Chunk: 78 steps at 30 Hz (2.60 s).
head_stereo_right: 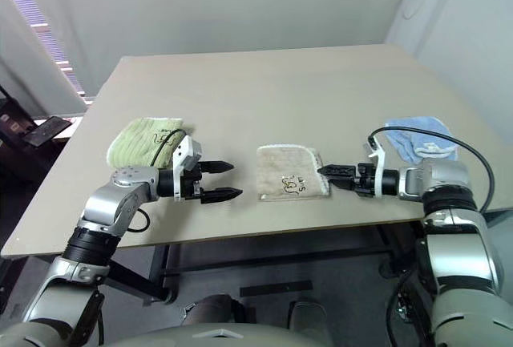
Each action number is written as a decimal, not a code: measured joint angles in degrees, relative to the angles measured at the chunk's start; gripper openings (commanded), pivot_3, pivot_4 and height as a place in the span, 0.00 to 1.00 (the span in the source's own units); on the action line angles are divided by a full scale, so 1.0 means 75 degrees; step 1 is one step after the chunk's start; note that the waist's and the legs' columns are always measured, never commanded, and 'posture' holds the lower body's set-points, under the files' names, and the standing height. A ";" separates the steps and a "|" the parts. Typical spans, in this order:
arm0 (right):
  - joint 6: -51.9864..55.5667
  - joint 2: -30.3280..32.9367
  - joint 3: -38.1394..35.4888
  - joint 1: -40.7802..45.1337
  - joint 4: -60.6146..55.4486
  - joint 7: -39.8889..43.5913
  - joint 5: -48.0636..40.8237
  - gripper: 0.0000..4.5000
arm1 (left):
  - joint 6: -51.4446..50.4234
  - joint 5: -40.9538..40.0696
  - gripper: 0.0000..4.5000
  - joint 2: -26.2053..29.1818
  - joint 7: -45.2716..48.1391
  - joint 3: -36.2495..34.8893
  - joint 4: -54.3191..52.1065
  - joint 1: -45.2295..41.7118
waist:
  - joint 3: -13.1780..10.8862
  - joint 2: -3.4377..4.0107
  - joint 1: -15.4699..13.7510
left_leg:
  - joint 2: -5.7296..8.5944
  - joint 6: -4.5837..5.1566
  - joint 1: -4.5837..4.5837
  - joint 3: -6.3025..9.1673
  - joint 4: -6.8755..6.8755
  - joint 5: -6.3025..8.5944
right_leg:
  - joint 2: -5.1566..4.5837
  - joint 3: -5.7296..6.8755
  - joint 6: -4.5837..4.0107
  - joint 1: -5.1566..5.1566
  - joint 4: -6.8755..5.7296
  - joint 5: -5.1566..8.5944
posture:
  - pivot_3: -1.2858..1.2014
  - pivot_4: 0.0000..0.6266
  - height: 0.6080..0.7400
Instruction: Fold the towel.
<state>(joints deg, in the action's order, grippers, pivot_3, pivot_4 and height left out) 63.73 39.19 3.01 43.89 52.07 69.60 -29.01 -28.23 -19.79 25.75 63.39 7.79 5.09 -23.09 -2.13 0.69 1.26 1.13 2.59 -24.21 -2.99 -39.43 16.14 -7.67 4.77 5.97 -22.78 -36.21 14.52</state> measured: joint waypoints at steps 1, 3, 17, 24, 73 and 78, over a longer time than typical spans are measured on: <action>-0.0047 -0.0054 0.0014 0.0036 0.0043 0.0074 0.0083 1.00 | 0.0000 0.0001 1.00 0.0002 -0.0013 0.0008 -0.0006 0.0028 | 0.0000 0.0000 0.0010 | -0.0001 -0.0002 0.0002 0.0002 0.0000 -0.0001 | 0.0001 0.0000 0.0002 -0.0001 -0.0002 -0.0001 | 0.52 0.00 0.81; -0.0104 -0.0267 0.0091 0.0199 0.0211 0.0240 0.0282 1.00 | 0.0009 0.0023 1.00 0.0049 -0.0038 0.0031 -0.0043 0.0099 | 0.0000 -0.0001 0.0043 | -0.0001 -0.0008 0.0013 0.0005 0.0001 -0.0004 | 0.0004 -0.0005 0.0018 0.0000 -0.0015 -0.0011 | 0.52 0.00 0.81; -0.0596 -0.1529 0.0002 0.1020 0.1308 0.0555 0.1231 0.86 | 0.0179 0.0105 1.00 0.0090 -0.0282 0.0067 -0.0107 0.0130 | 0.0003 -0.0004 0.0200 | 0.0001 -0.0056 0.0056 0.0020 0.0002 -0.0001 | 0.0013 -0.0033 0.0003 -0.0002 -0.0053 -0.0025 | 0.52 0.00 0.81; -0.0613 -0.1821 -0.0380 0.1018 0.1621 0.0225 0.1294 0.29 | 0.0358 0.0236 1.00 0.0135 -0.0342 0.0083 -0.0103 0.0131 | 0.0000 0.0000 0.0162 | 0.0005 -0.0074 0.0061 0.0017 0.0002 -0.0013 | 0.0009 -0.0049 -0.0016 -0.0039 -0.0109 -0.0015 | 0.52 0.00 0.81; -0.4609 -0.0990 -0.7353 -0.0590 -0.0237 -0.7233 -0.1838 0.00 | 0.0671 0.0564 1.00 -0.0328 -0.0455 0.0438 0.0522 0.0013 | -0.0030 0.0027 -0.0066 | 0.0008 -0.0021 0.0034 -0.0010 0.0026 -0.0050 | 0.0038 -0.0073 -0.0047 -0.0066 -0.0100 -0.0009 | 0.52 0.00 0.81; -0.5103 -0.0789 -0.7231 -0.0587 0.0372 -0.7071 -0.1760 0.00 | 0.0666 0.0563 1.00 -0.0331 -0.0600 0.0429 0.0480 0.0053 | -0.0031 0.0026 -0.0075 | 0.0008 -0.0021 0.0036 -0.0009 0.0025 -0.0049 | 0.0032 -0.0074 -0.0052 -0.0063 -0.0095 -0.0006 | 0.52 0.00 0.81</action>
<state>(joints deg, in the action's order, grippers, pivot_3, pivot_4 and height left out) 25.46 33.28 -51.22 39.49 54.86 16.56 -42.21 -23.24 -15.57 23.27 58.89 11.01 8.69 -22.69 -2.36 0.89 0.70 1.19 2.43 -23.94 -3.06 -39.24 15.77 -7.43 4.22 5.58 -23.25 -36.92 14.47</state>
